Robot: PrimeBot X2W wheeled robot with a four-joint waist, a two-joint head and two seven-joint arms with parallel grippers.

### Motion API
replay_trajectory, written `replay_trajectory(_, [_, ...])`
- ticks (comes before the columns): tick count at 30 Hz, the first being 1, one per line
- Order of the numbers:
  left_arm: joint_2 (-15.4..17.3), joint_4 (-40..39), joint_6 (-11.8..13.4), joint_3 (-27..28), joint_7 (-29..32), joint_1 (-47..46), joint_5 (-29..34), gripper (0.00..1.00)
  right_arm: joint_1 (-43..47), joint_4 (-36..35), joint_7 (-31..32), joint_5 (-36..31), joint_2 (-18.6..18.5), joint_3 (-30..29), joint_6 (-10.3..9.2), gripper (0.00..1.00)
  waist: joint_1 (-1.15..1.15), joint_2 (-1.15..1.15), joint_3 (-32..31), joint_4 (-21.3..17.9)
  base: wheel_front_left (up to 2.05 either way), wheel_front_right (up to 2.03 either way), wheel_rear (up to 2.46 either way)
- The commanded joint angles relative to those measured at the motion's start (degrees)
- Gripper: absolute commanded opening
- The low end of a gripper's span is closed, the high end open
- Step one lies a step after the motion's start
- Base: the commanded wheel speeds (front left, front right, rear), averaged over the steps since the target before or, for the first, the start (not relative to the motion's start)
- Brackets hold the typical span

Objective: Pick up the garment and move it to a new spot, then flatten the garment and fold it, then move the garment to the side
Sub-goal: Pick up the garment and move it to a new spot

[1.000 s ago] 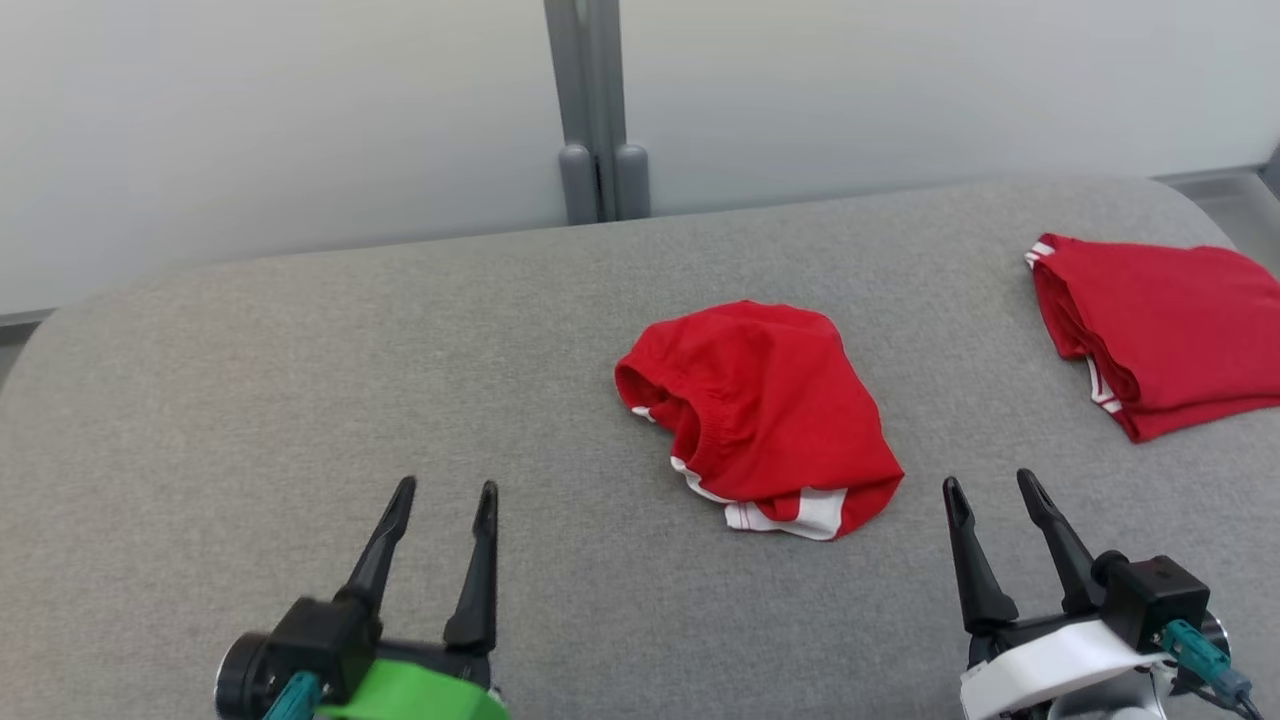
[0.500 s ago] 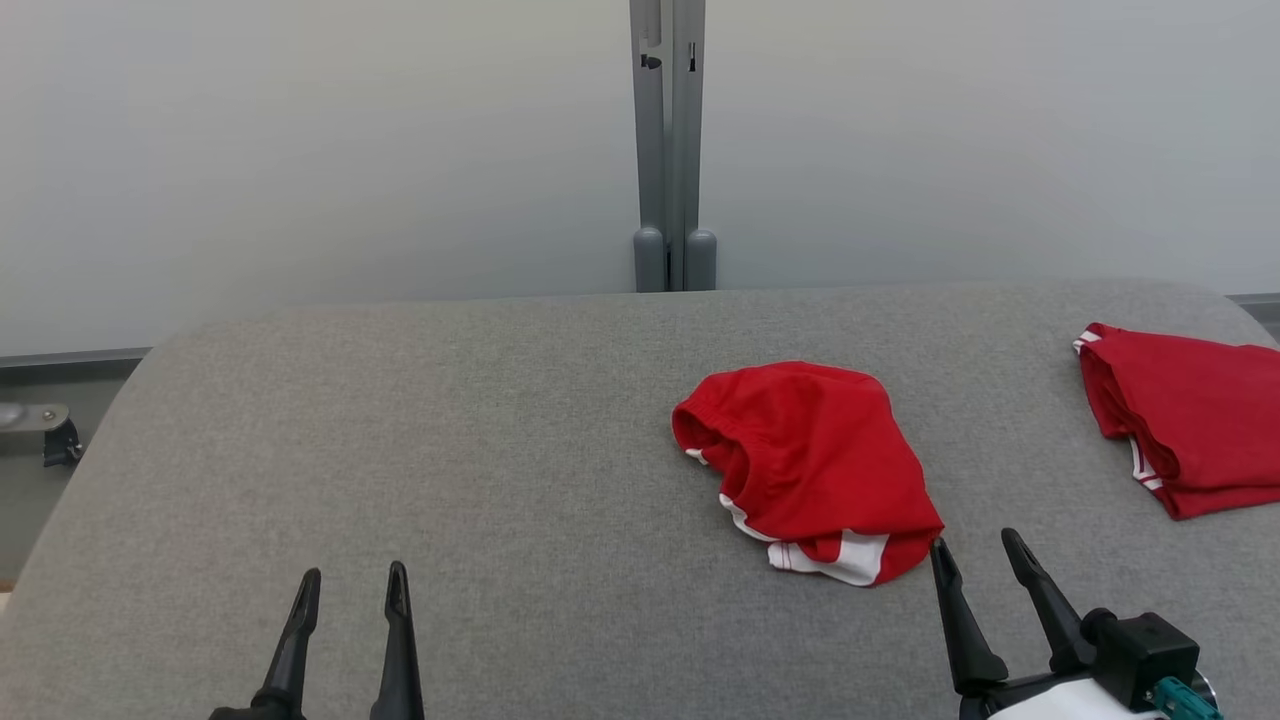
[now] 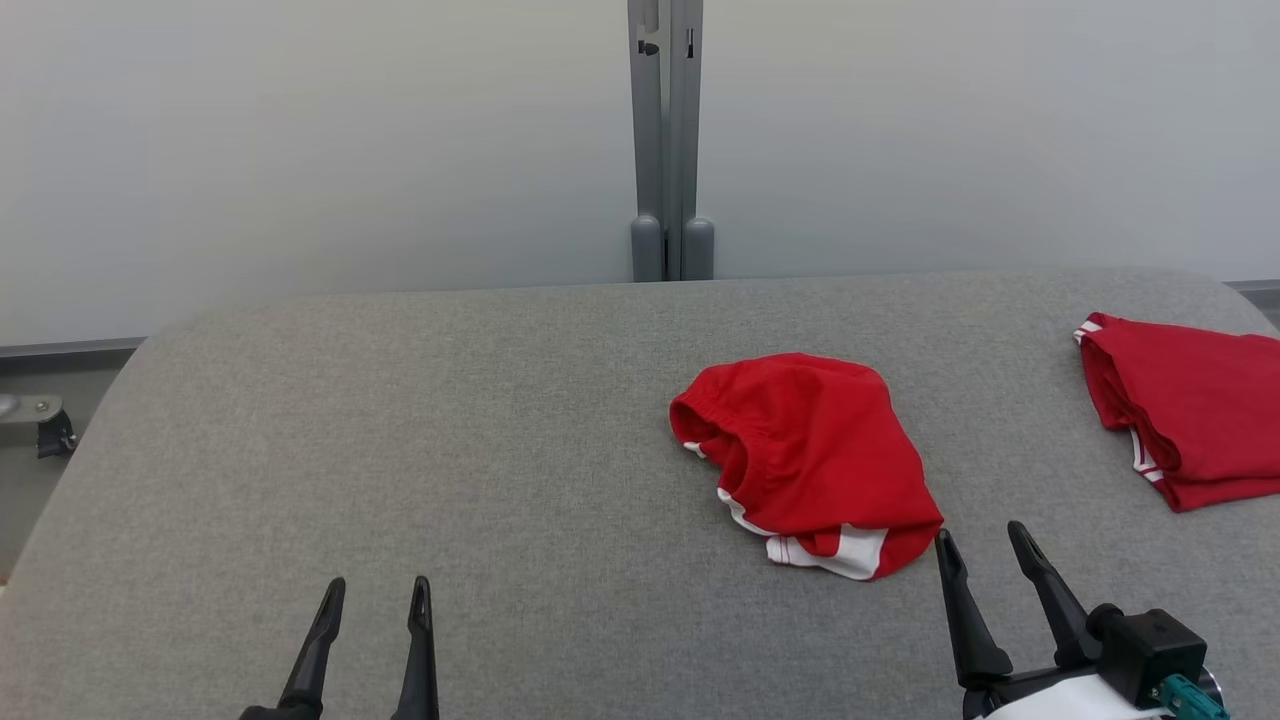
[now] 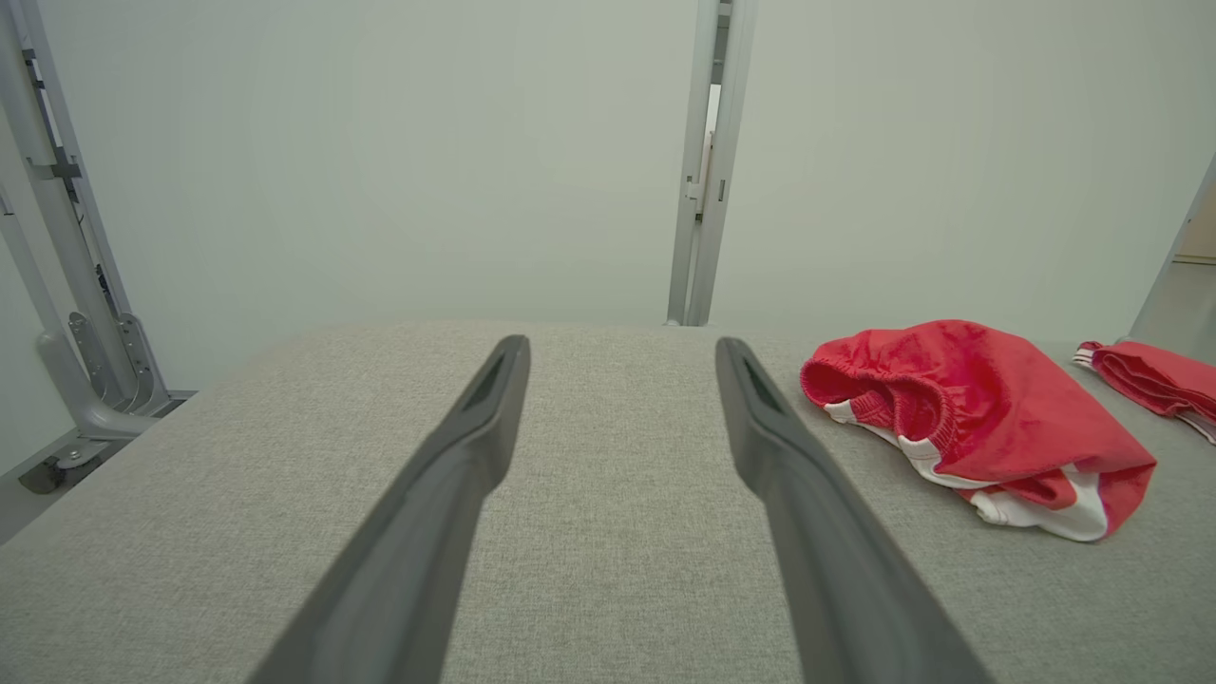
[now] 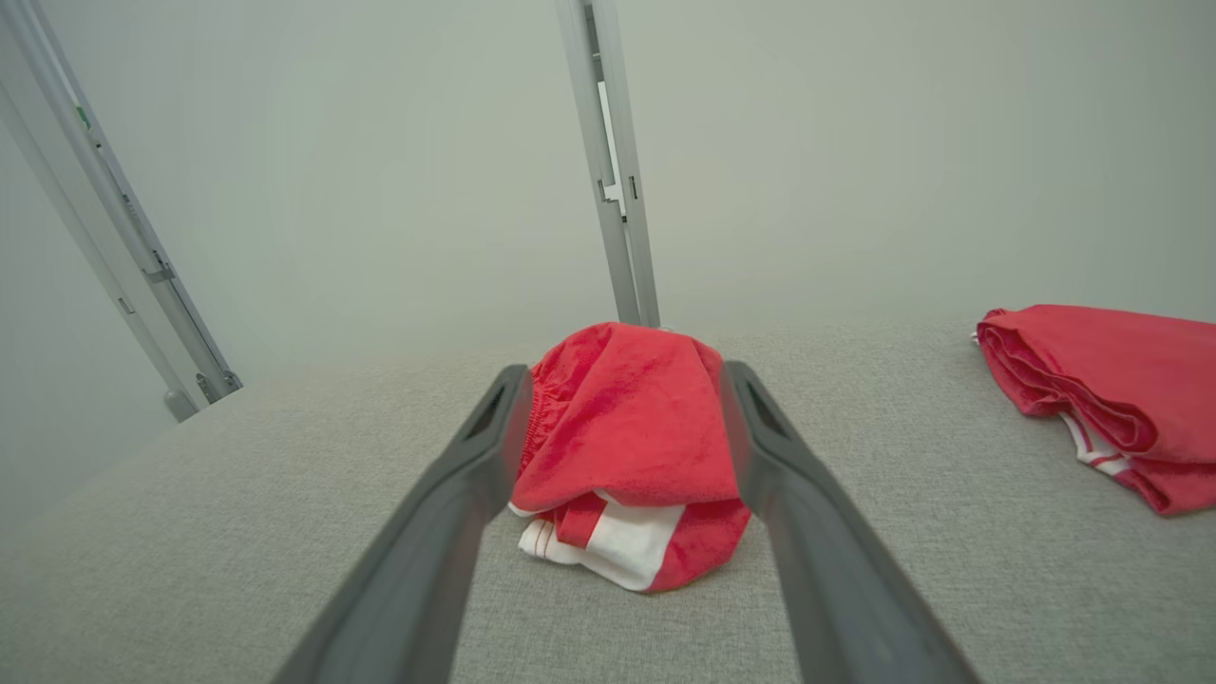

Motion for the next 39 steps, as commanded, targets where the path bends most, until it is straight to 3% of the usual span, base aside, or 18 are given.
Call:
replay_trajectory(1, [-0.05,0.04,-0.01,-0.08,-0.01,-0.87,0.24,1.0,-0.03,-0.12,-0.15,-0.17,0.02,-0.15,-0.09,1.0,0.0,0.0,0.11,0.04,0.0,0.0,0.0])
replay_trajectory(39, [-0.05,0.49,0.54,-1.24,-0.02,-1.32,0.9,1.0,-1.16,0.12,-0.15,-0.58,0.54,-0.51,-0.09,1.0,0.0,0.0,0.63,-0.16,0.0,0.0,0.0])
